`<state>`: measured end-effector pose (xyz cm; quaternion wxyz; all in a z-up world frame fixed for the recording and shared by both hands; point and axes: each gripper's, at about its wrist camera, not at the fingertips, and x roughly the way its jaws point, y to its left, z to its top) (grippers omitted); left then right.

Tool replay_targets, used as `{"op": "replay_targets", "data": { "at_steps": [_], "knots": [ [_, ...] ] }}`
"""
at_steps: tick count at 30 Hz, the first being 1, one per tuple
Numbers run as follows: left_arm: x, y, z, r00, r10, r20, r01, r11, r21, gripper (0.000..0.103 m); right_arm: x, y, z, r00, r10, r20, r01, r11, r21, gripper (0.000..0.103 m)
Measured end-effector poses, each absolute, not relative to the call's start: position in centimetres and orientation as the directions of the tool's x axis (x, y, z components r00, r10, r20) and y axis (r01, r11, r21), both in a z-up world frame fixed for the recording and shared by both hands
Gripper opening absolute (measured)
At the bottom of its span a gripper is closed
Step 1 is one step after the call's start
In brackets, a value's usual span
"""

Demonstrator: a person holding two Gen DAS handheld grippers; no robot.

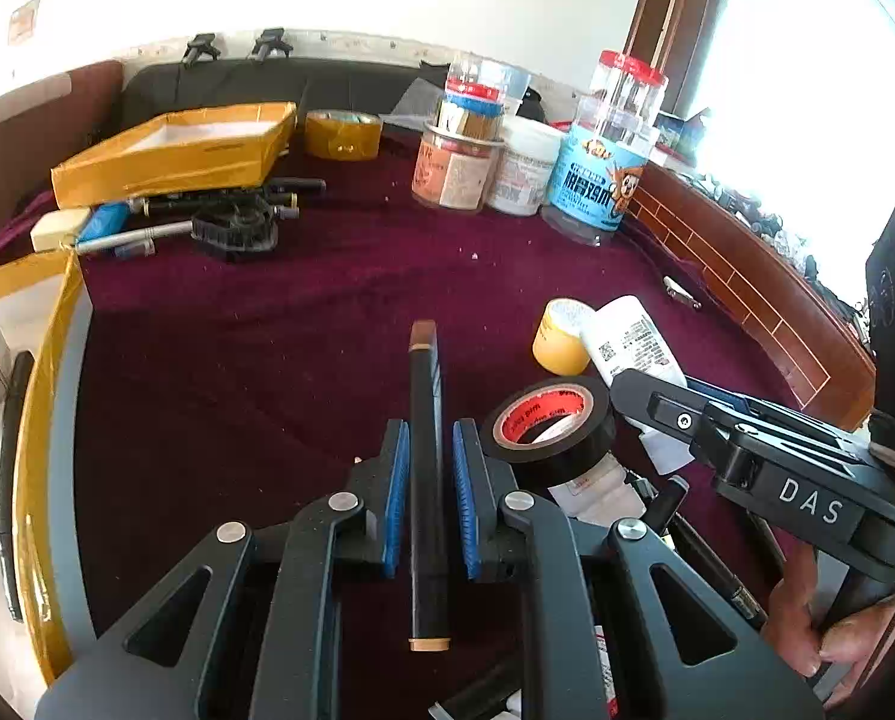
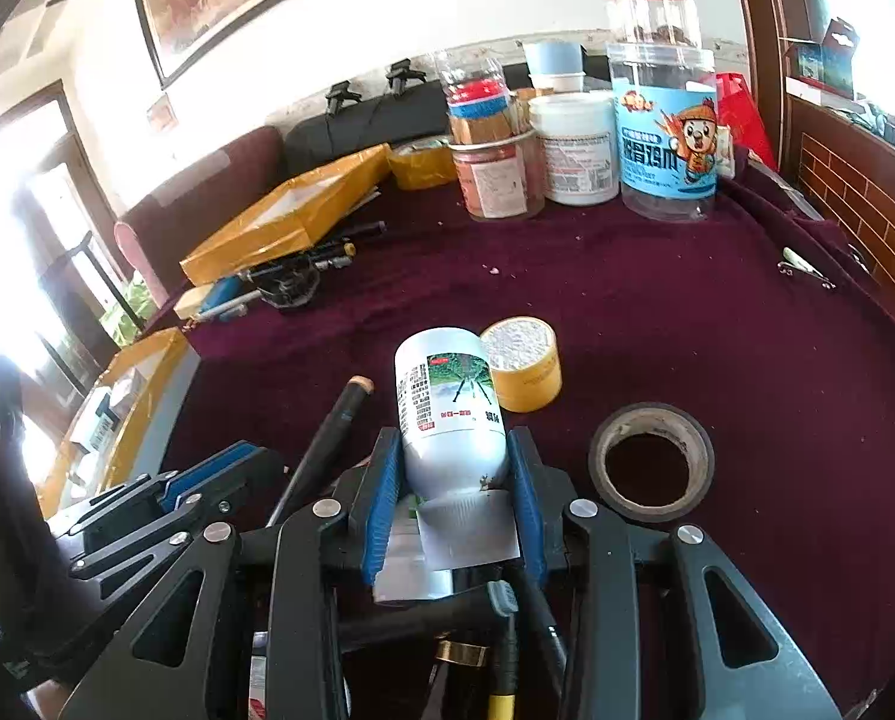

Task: Organize rigid objects
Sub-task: 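Carry the marker and bottle into the tray and open both grippers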

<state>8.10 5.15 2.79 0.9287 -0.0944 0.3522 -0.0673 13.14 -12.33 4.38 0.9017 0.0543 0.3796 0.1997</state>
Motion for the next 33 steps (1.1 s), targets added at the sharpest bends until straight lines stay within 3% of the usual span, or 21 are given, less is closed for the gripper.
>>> {"op": "replay_targets", "data": {
  "at_steps": [21, 29, 33],
  "knots": [
    [4.8, 5.5, 5.0, 0.799, -0.152, -0.582, 0.036, 0.978, -0.206, 0.012, 12.0, -11.3, 5.3, 0.639, 0.451, -0.623, -0.374, 0.89, 0.261, 0.031],
    [7.4, 4.2, 3.0, 0.644, -0.231, -0.73, 0.066, 0.967, -0.247, 0.012, 12.1, -12.4, 5.8, 0.648, 0.46, -0.607, -0.355, 0.887, 0.294, 0.031],
    [8.8, 3.0, 1.7, 0.604, -0.199, -0.771, 0.059, 0.977, -0.206, 0.013, 12.1, -12.8, 5.9, 0.646, 0.469, -0.602, -0.346, 0.883, 0.316, 0.031]
  ]
}}
